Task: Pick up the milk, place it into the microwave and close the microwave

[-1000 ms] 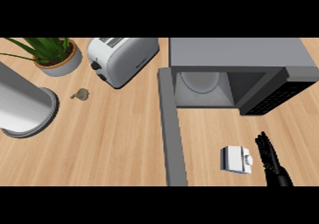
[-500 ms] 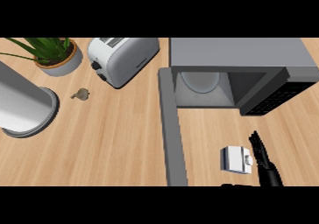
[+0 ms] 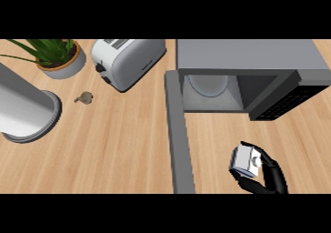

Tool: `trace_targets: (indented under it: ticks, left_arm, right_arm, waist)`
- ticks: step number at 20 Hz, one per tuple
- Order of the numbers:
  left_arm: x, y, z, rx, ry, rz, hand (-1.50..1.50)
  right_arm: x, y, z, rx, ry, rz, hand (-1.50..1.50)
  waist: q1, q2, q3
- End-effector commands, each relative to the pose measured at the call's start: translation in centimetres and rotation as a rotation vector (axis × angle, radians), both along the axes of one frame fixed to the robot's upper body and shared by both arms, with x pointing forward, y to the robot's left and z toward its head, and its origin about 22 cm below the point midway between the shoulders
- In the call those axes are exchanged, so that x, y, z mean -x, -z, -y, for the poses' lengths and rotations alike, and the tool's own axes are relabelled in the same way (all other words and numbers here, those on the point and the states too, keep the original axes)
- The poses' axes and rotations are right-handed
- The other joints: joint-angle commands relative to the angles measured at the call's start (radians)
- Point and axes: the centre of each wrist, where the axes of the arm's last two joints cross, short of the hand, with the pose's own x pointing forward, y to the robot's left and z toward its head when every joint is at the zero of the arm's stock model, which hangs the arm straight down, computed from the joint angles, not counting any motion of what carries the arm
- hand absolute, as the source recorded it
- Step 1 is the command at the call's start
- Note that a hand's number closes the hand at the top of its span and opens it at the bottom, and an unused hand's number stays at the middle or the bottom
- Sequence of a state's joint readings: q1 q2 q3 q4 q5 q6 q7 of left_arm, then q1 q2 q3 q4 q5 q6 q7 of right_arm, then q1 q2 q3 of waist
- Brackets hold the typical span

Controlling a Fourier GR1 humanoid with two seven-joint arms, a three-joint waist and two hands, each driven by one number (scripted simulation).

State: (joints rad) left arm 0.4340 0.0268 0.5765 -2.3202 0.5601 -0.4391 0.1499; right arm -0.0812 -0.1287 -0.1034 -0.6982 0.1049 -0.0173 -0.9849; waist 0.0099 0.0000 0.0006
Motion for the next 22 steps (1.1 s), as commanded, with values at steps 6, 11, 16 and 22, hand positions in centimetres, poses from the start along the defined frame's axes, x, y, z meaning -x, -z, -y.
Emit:
trace_targets:
  ticks: [6,11,16,22]
  left_arm:
    - [0.9,-0.9,1.1,-0.026,-0.003,0.035,-1.5]
    - [1.7,-1.0,-1.2,-0.052,0.002,0.022,-1.5]
    - [2.4,-1.4,0.7,-0.031,0.007,0.019,-1.5]
    - [0.9,-1.8,-0.8,-0.028,0.013,0.027,-1.5]
  right_arm:
    - [-1.7,-0.5,-0.5,0.063,-0.094,0.165,1.5]
    - [-3.0,-1.3,-1.5,-0.009,-0.15,0.176,1.5]
    - [-8.0,-4.4,0.2,-0.011,-0.098,0.192,1.5]
    - [-8.7,-5.1,0.2,-0.11,-0.202,0.188,1.5]
  waist:
    - [-0.003,-0.002,0.0]
    - [0.003,-0.002,0.0]
    - [0.007,-0.001,0.0]
    - [-0.004,-0.002,0.0]
